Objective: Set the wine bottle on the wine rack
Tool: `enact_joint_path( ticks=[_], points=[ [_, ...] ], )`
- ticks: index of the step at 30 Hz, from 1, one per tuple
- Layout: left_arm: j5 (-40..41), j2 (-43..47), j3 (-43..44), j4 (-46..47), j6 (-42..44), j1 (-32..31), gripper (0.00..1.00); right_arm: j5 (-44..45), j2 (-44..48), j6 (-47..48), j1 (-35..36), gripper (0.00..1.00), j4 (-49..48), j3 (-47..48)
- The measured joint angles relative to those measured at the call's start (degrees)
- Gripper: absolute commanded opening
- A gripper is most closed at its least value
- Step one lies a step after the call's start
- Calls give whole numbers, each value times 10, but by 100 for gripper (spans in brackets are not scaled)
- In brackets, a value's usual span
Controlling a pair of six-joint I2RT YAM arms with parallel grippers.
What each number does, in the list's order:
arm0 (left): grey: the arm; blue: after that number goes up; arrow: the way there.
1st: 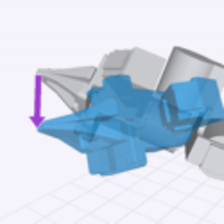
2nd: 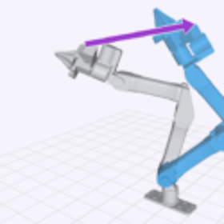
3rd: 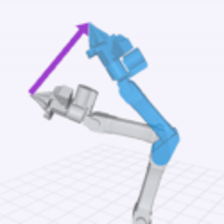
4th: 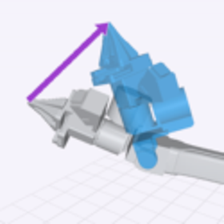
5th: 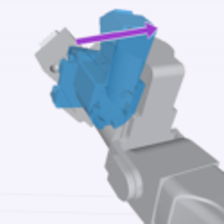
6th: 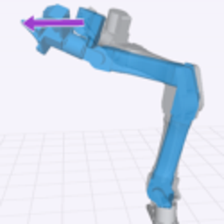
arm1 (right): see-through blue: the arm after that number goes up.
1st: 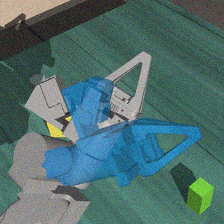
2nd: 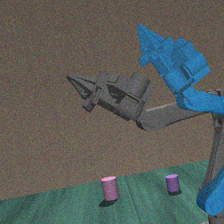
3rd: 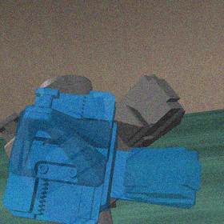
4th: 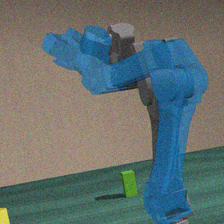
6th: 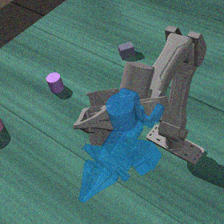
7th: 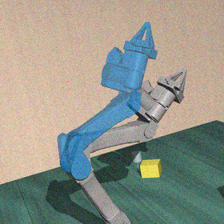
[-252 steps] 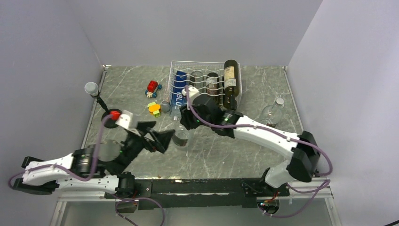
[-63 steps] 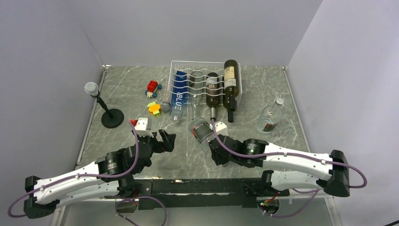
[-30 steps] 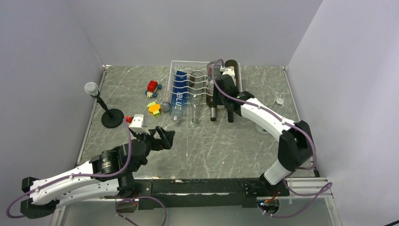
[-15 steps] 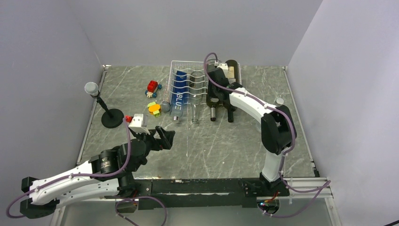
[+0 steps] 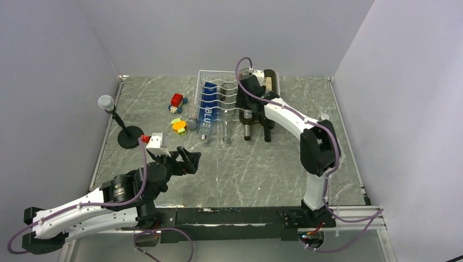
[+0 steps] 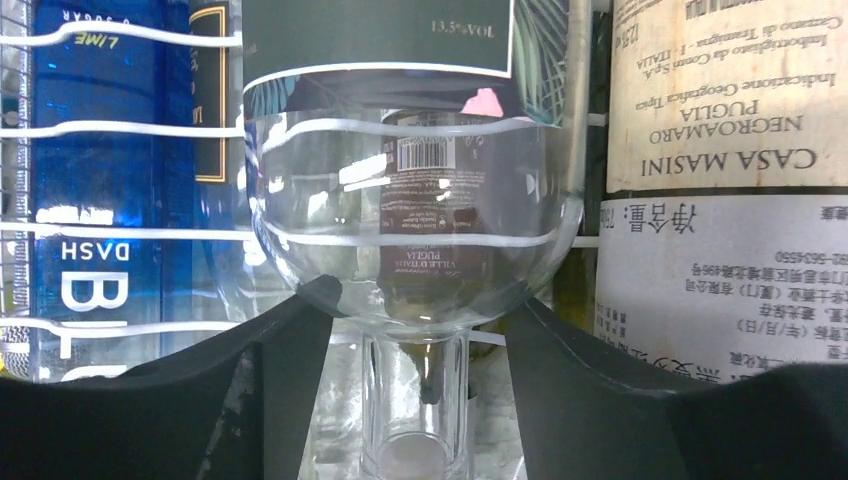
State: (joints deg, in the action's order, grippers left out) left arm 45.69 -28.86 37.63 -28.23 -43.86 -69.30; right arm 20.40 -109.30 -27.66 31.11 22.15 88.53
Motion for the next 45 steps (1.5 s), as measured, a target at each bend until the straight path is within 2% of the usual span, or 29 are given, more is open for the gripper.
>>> enact_joint_path(
  ticks=[5,11,19,23,34,45],
  points=[
    [0,0,0,-1,0,0,99,2,4,1,-3,86,-15,3],
    [0,0,0,-3,1,0,99,2,52,13,-3,89,-30,-5],
    [-1,4,0,-3,3,0,99,-25,211,56,-2,91,-21,-27],
    [-9,6,0,-2,7,0,99,-23,289,72,-6,92,15,-47],
    [-29,6,-2,19,19,0,99,32,510,84,-124,92,118,-186],
    [-43,-1,-9,40,33,0,99,104,594,84,-198,91,156,-245]
  ],
)
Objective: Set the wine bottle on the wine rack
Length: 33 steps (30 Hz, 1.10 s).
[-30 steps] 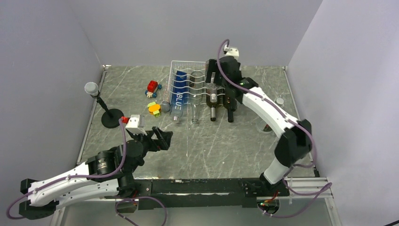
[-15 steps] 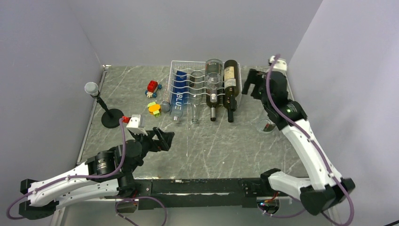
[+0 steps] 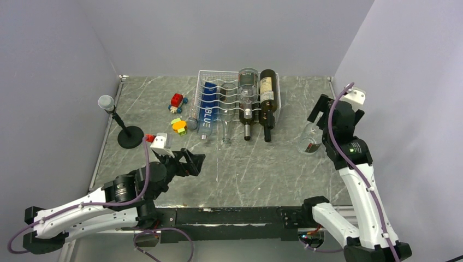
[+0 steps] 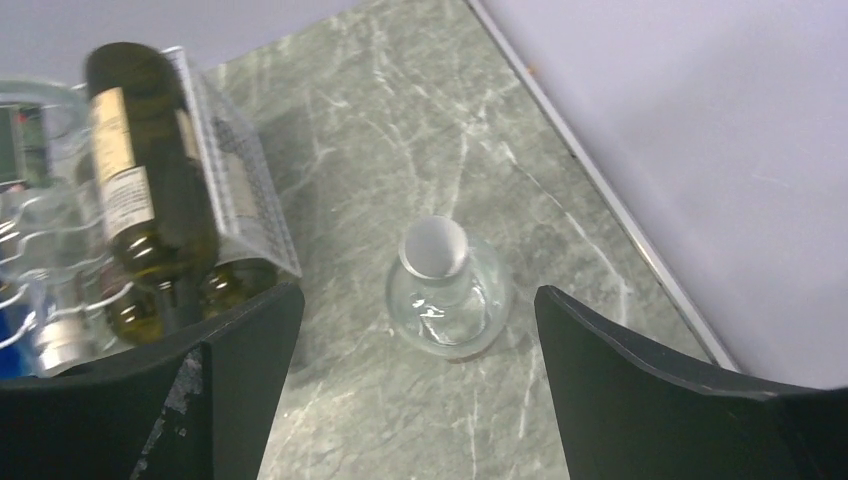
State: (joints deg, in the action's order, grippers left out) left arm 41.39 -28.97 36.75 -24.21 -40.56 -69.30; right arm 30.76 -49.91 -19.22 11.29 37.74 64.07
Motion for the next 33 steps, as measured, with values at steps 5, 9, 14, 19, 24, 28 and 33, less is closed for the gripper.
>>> enact_joint_path(
  ticks=[5,9,14,19,24,28,33],
  points=[
    [-2,-8,0,0,0,0,99,2,-21,-21,-52,88,-6,-33],
    [-3,-8,0,0,0,0,99,-11,-46,-34,-73,85,-13,-65],
    [-6,-9,0,-1,-1,0,99,-25,-89,-44,-96,78,-30,-66],
    [-6,-8,0,-3,-6,0,99,-41,-120,-44,-104,64,-46,-69],
    [-6,-2,0,-5,-6,0,99,-64,-125,-45,-103,46,-60,-84],
    [-6,0,0,-5,-6,0,99,-78,-127,-41,-103,25,-70,-86],
    [-6,-1,-2,-5,-6,0,99,-86,-114,-30,-105,0,-80,-98]
  ],
)
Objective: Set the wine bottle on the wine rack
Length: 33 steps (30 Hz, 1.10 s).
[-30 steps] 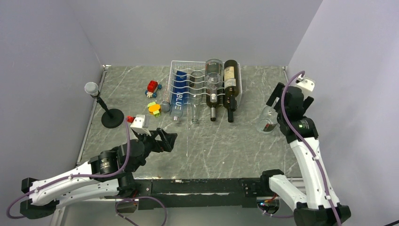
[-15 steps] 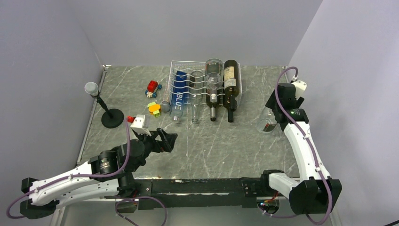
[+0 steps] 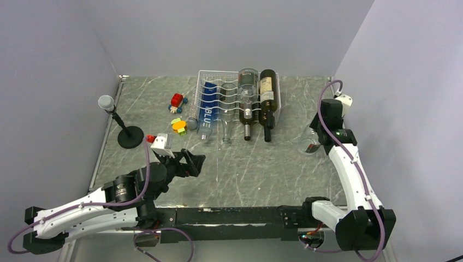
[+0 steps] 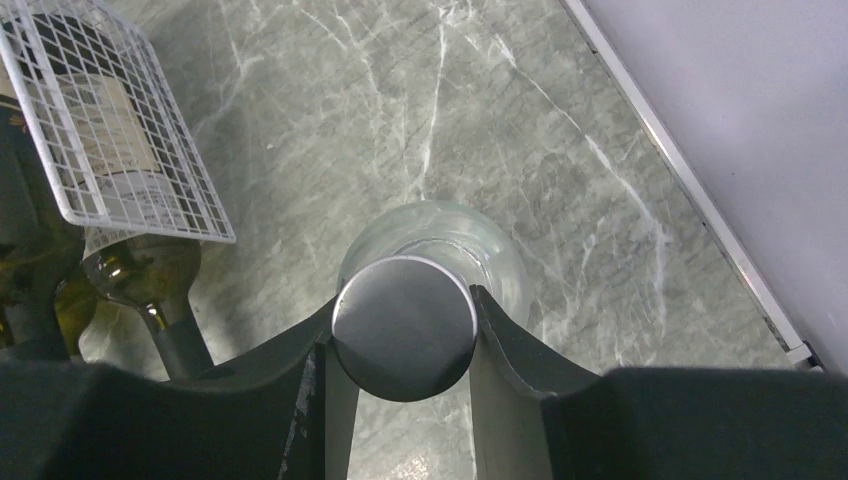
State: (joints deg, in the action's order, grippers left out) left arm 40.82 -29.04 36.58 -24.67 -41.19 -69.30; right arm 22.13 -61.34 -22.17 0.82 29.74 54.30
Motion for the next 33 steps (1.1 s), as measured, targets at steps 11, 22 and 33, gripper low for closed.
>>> enact_joint_path(
  ticks=[11,22,33],
  points=[
    [-25,-12,-28,24,-17,0,99,-118,110,-6,36,0,43,-43],
    [-88,-69,-68,98,-23,0,99,-237,215,-86,185,0,137,-69],
    [-143,-84,-145,183,-67,0,99,-368,229,-196,209,0,1,-169]
  ],
)
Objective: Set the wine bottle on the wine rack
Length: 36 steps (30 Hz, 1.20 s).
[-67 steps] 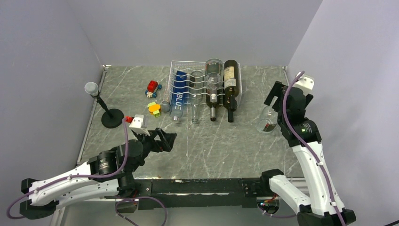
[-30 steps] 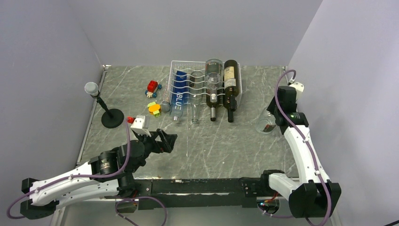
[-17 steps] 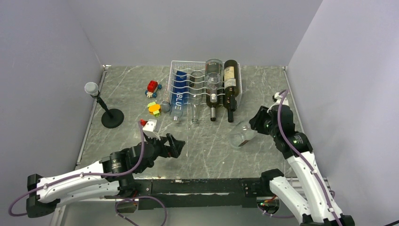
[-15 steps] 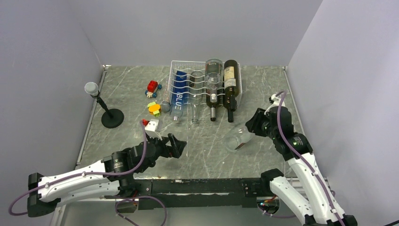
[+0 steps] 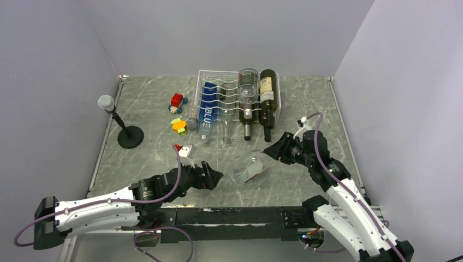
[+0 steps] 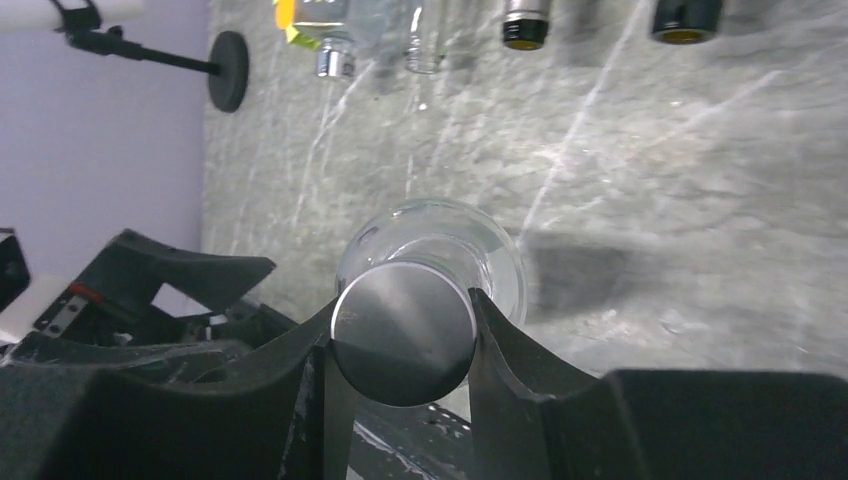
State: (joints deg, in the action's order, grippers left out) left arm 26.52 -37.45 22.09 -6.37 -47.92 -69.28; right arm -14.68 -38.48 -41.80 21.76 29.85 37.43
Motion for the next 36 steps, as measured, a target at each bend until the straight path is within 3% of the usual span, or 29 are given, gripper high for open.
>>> enact_joint_path(
  ticks=[12,16,26,36],
  points=[
    [-18,-52,-30,71,-24,0,99,-54,-67,-81,62,0,-347,-149],
    [-12,-74,-33,68,-33,0,99,-61,-89,-57,99,0,-465,-188],
    [42,-55,-33,41,-45,1,99,-12,-132,116,225,0,-524,-156],
    [32,-31,-33,5,-53,-3,99,39,-138,162,281,0,-527,-143]
  ],
)
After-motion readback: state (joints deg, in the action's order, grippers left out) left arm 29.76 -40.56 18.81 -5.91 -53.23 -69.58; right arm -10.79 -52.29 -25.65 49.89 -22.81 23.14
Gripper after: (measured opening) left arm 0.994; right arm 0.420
